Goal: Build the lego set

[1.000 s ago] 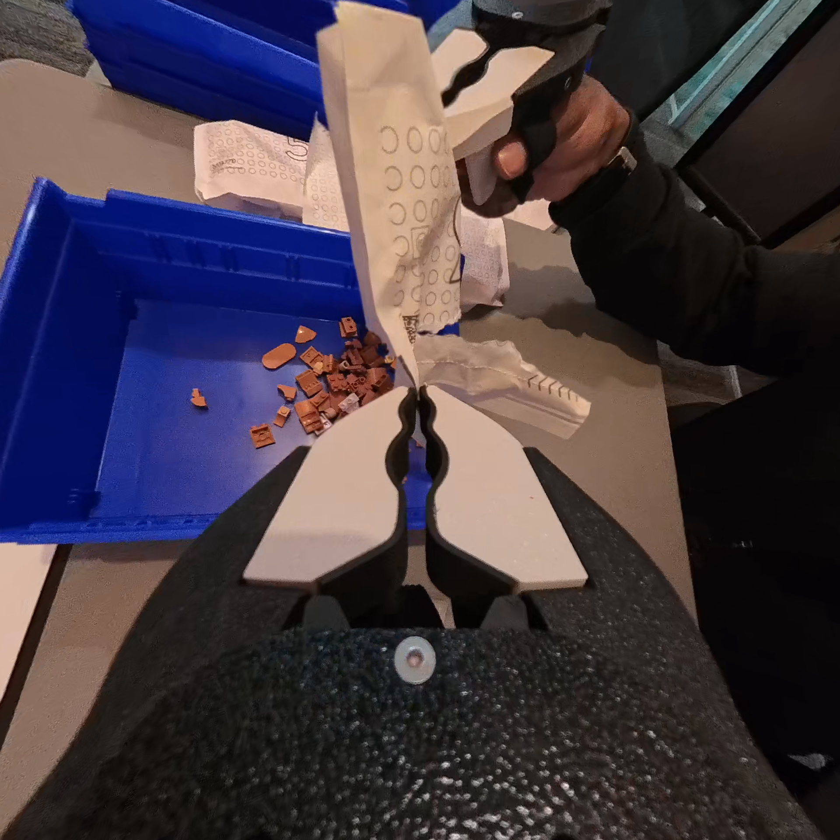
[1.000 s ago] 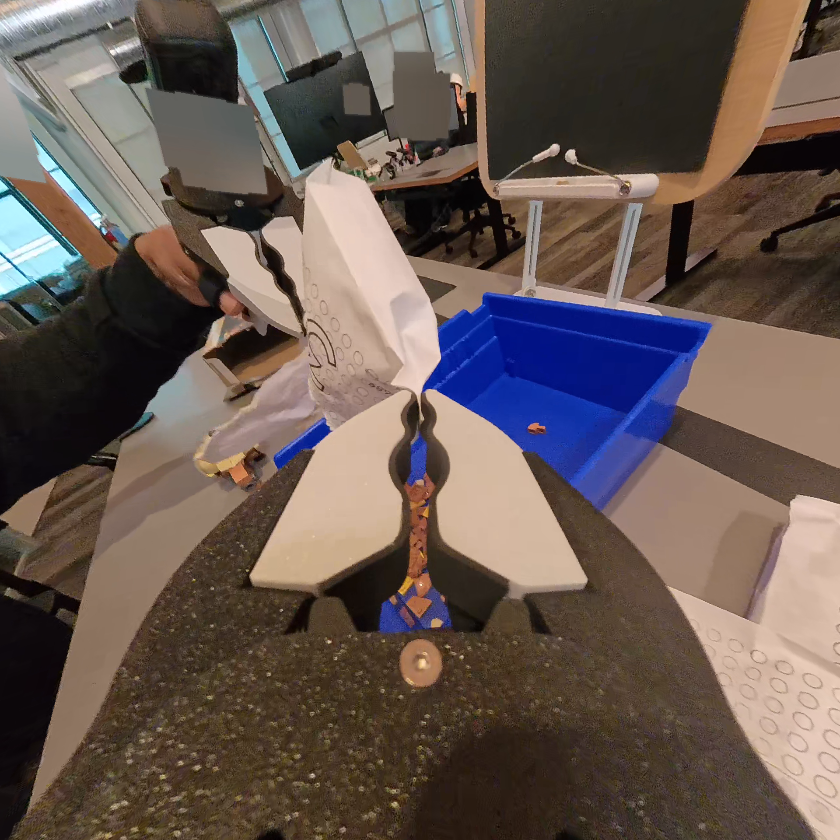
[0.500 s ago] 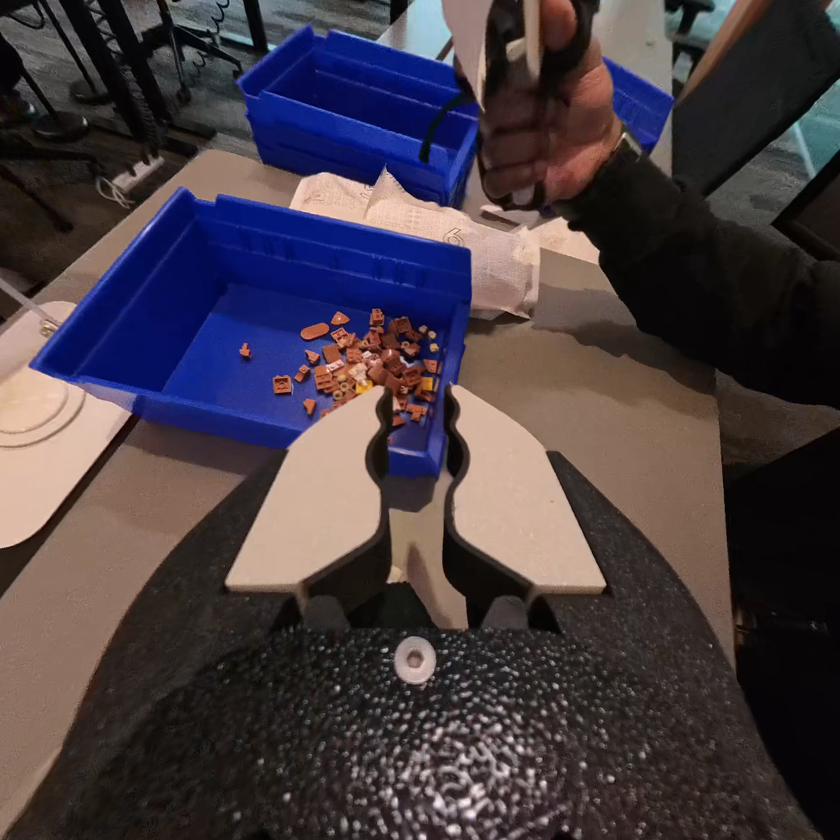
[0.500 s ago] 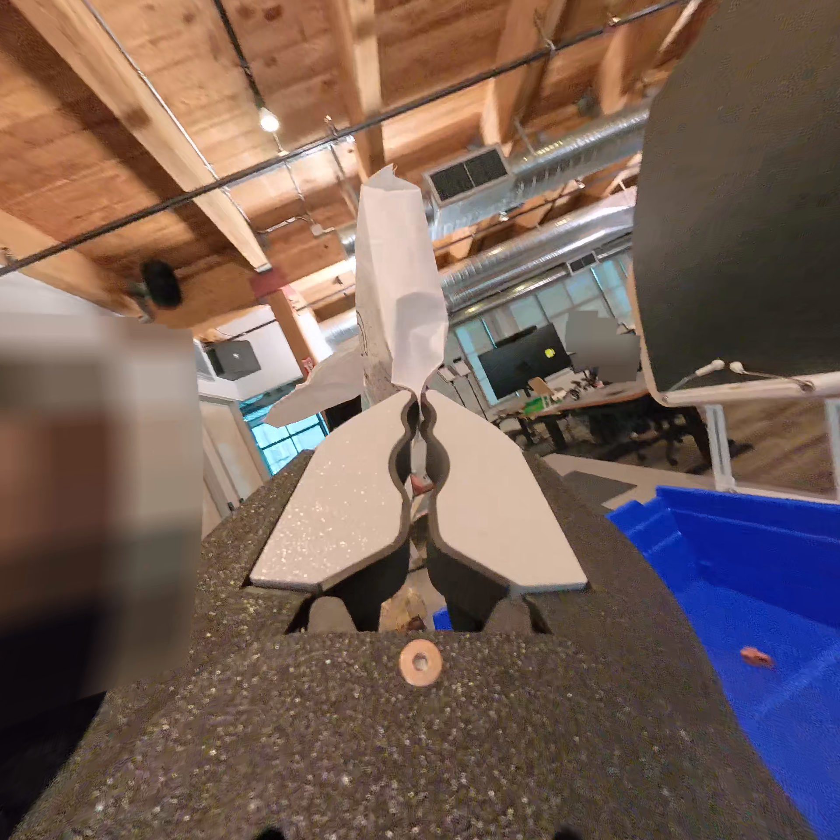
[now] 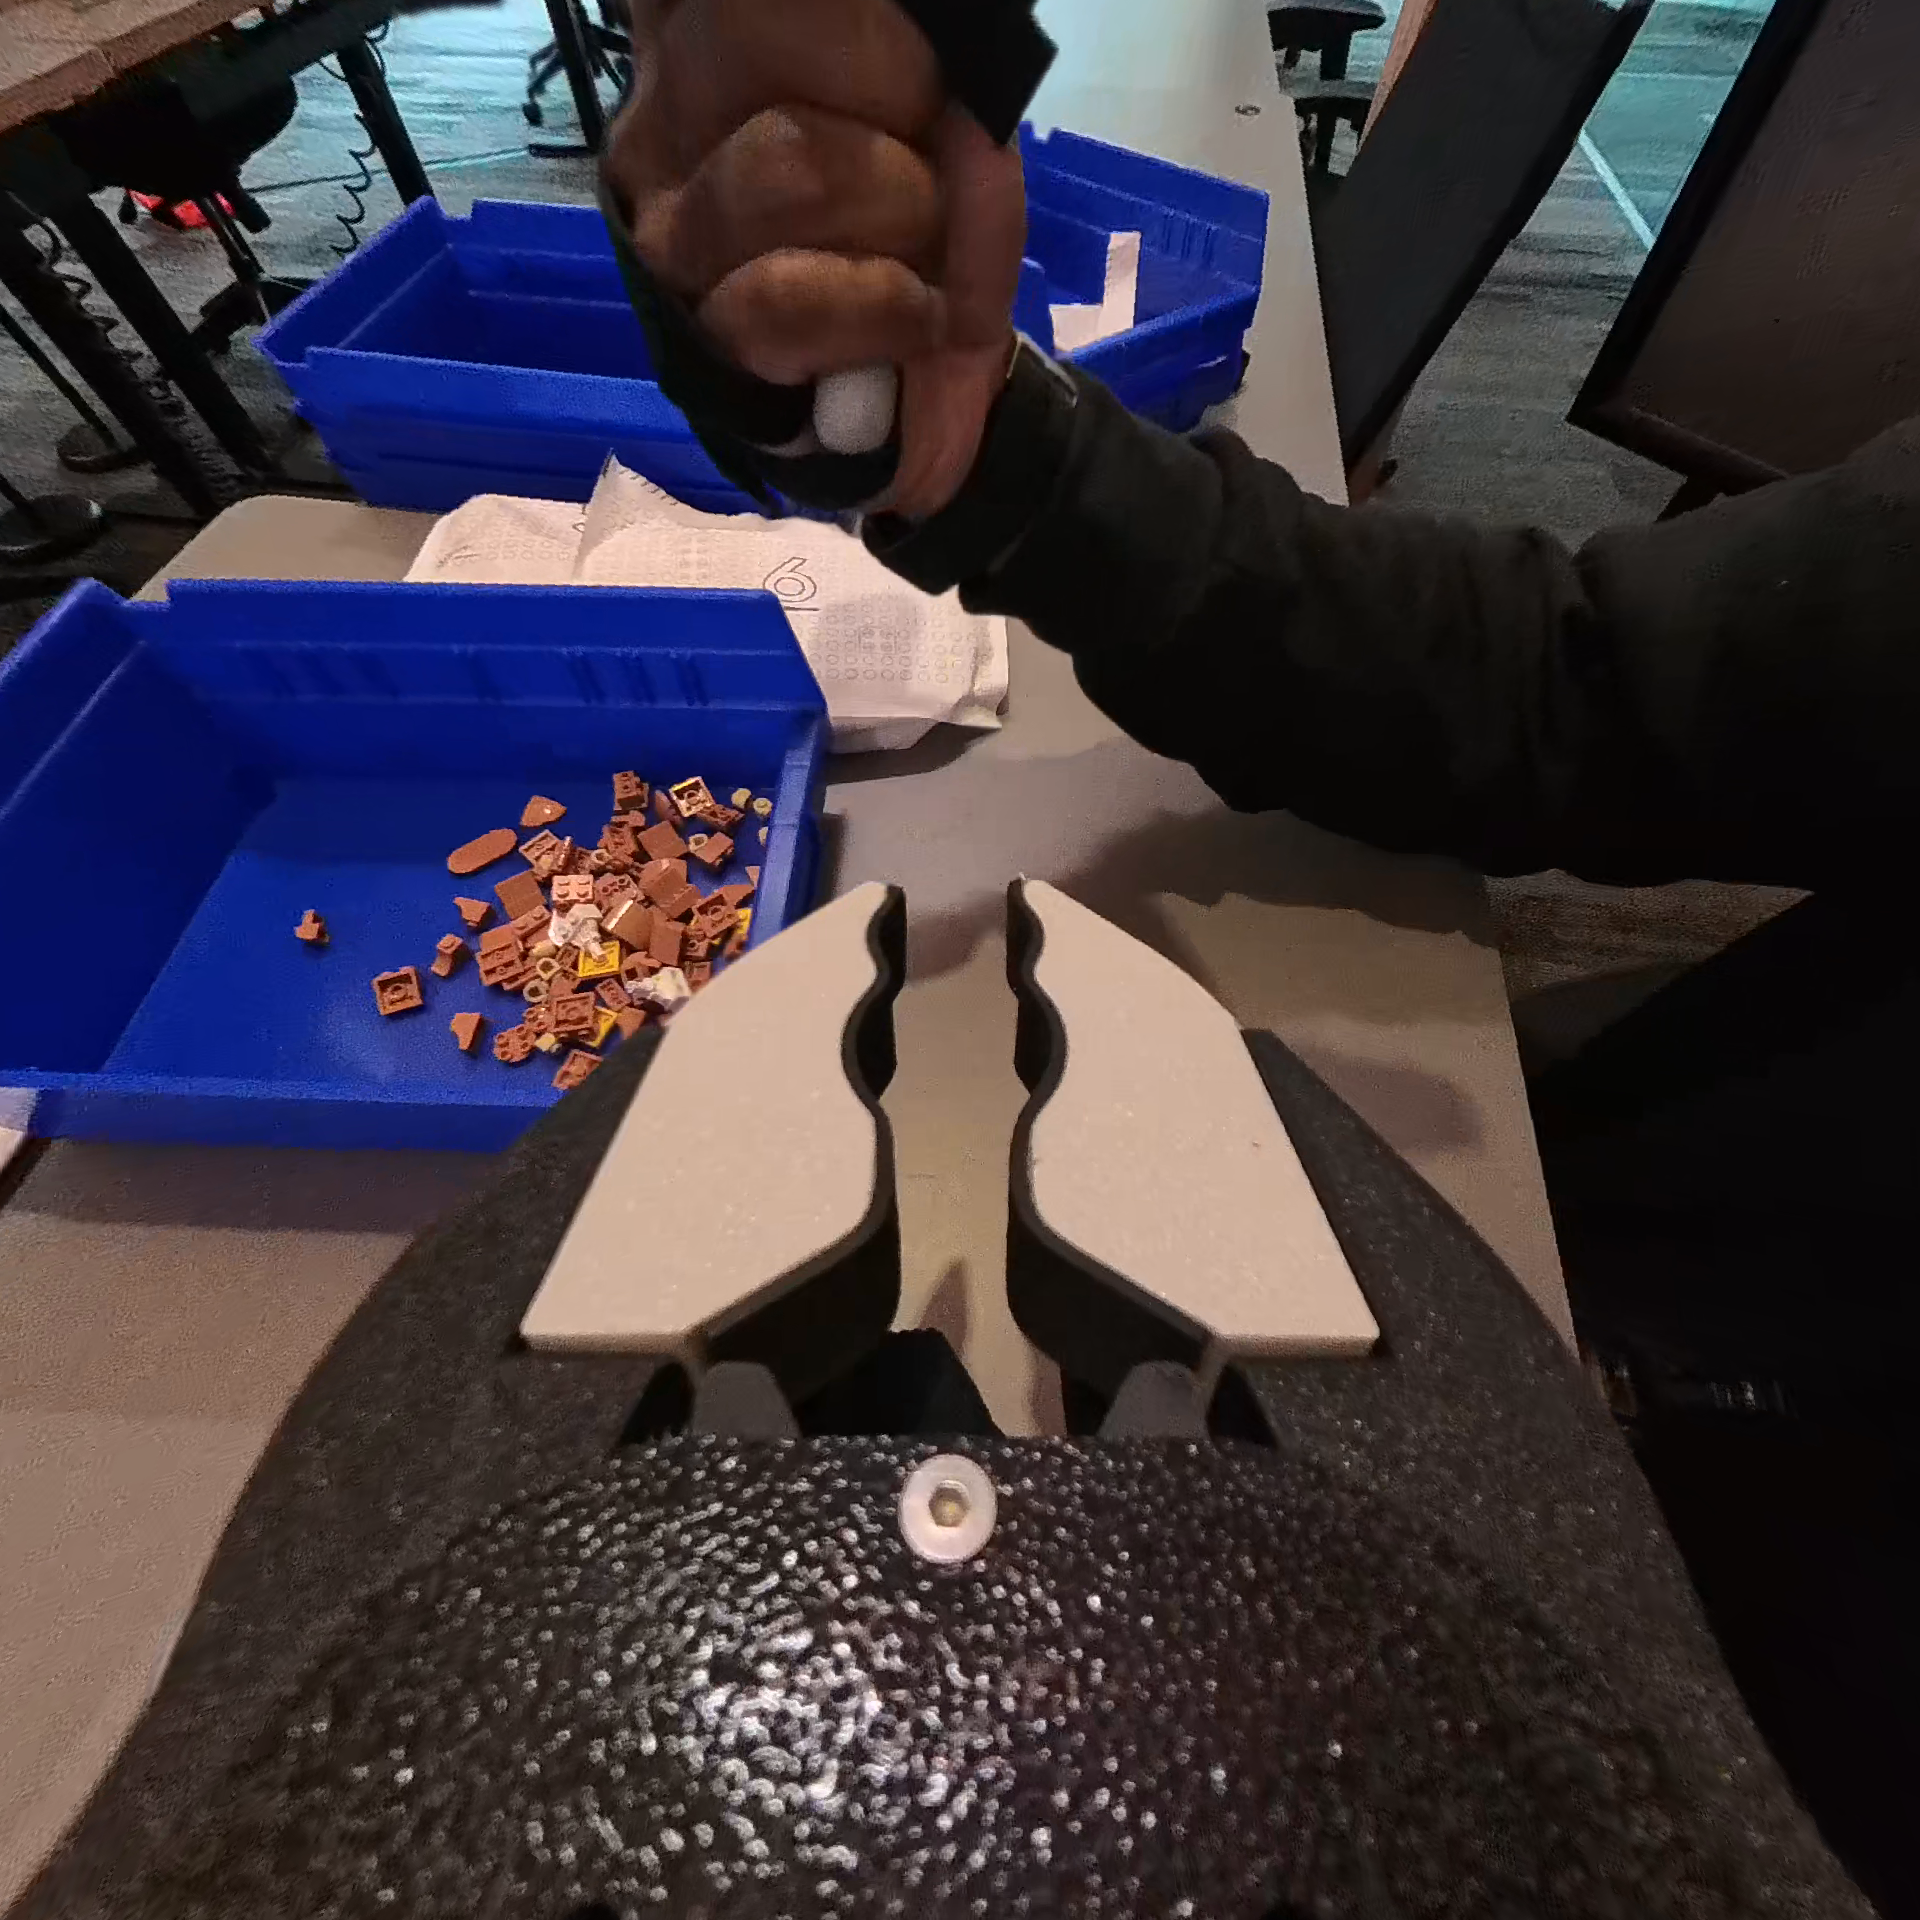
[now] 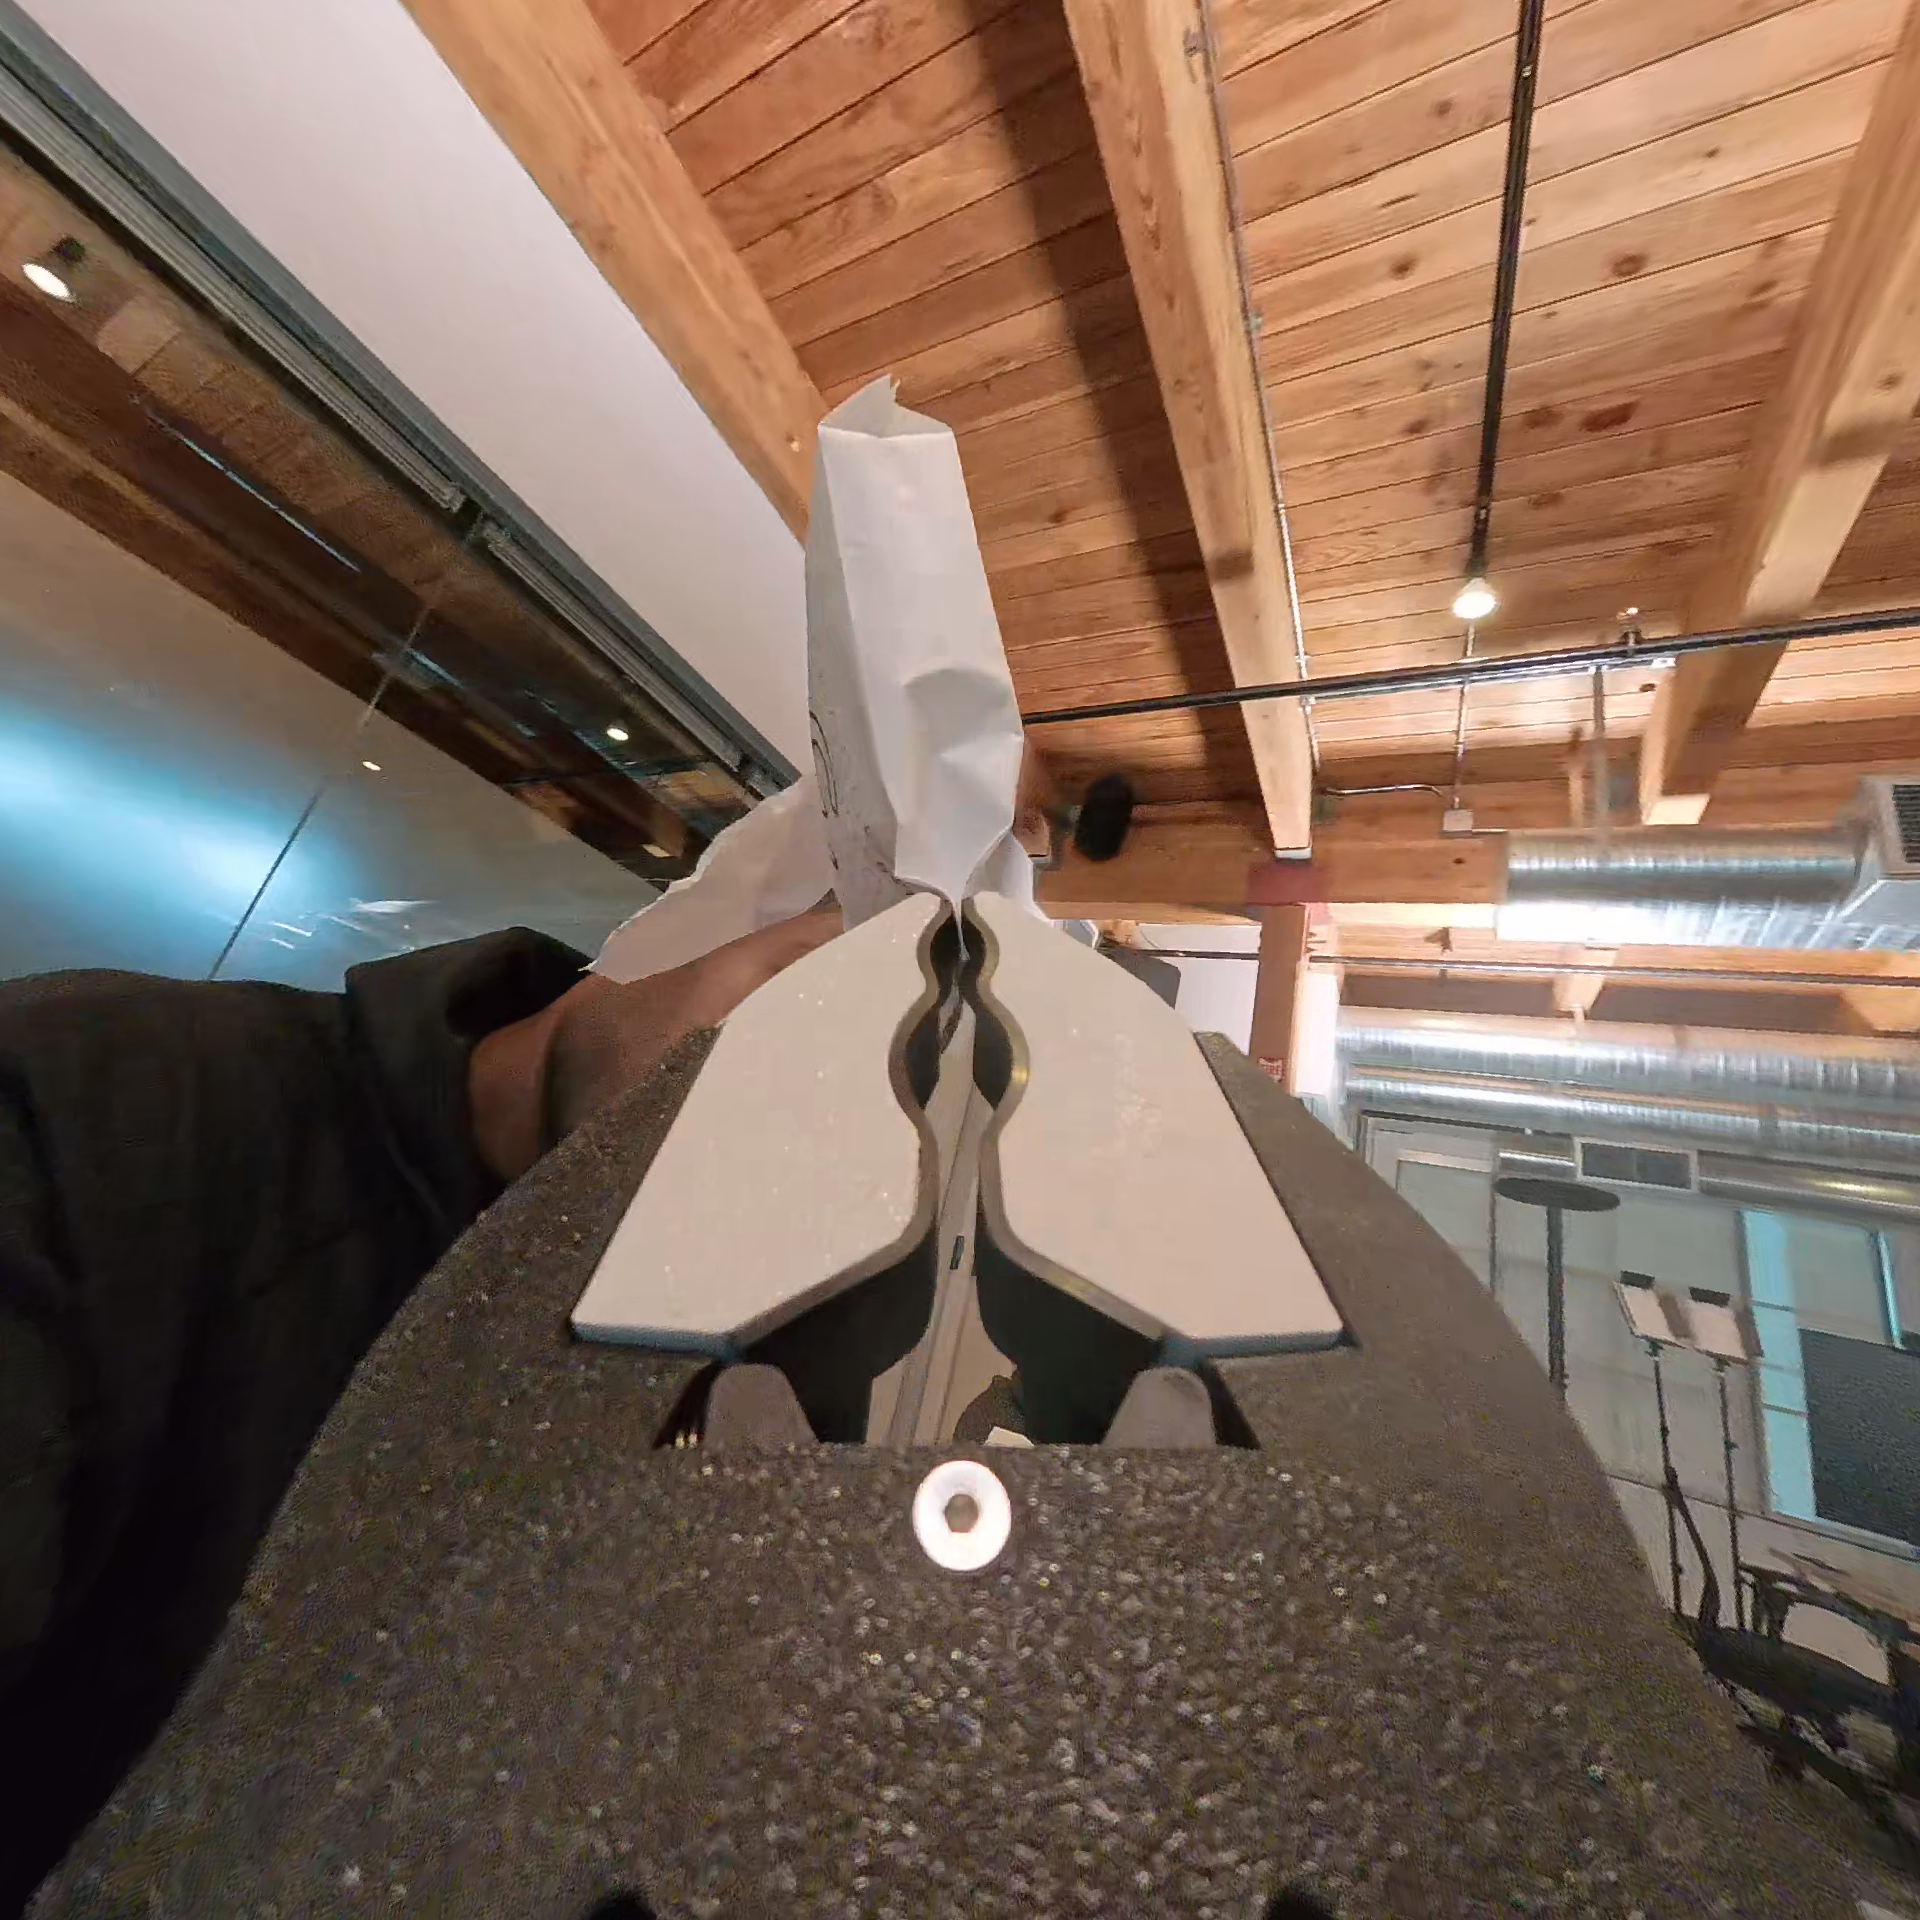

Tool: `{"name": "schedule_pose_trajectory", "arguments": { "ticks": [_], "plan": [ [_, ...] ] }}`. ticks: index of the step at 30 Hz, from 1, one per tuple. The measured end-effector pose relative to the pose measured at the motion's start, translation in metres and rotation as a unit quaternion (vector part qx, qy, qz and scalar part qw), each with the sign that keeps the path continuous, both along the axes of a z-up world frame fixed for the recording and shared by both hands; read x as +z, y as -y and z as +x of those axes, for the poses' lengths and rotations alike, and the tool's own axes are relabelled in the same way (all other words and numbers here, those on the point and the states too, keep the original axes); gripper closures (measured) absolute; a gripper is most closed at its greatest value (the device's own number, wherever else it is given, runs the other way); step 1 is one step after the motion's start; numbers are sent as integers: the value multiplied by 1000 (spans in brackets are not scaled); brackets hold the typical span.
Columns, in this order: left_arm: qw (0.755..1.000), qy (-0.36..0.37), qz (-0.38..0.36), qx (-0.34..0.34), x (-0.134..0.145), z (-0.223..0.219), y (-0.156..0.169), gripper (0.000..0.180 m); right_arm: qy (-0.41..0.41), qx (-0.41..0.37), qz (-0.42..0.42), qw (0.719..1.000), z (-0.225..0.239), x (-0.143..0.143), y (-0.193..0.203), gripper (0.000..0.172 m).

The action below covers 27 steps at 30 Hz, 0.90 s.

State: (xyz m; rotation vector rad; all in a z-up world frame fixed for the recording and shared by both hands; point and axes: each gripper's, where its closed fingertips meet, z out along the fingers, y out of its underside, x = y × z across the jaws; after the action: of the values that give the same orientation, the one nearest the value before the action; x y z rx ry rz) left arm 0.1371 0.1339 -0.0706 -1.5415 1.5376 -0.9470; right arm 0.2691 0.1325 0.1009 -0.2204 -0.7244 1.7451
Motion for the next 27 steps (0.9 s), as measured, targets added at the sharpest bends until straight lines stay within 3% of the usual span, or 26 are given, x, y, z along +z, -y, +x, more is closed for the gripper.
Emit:
{"name": "schedule_pose_trajectory", "arguments": {
  "ticks": [14, 22, 24, 25, 27],
  "plan": [
    [1000, -10, -10, 7, -1, 4, -7, 165, -15, -15, -35, 999, 4, -7, -19, 172],
    [993, 25, -119, 10, -2, 9, -20, 168, -11, -88, -161, 983, 4, -17, -70, 172],
    [989, 33, -143, 7, -3, 9, -22, 168, 35, -156, -226, 961, -7, -29, -97, 172],
    [988, 34, -150, 7, -4, 9, -24, 168, 76, -221, -278, 932, -13, -41, -119, 172],
    [988, 33, -154, 12, -6, 7, -26, 168, 197, -361, -365, 835, -19, -78, -159, 172]
  ]
}}
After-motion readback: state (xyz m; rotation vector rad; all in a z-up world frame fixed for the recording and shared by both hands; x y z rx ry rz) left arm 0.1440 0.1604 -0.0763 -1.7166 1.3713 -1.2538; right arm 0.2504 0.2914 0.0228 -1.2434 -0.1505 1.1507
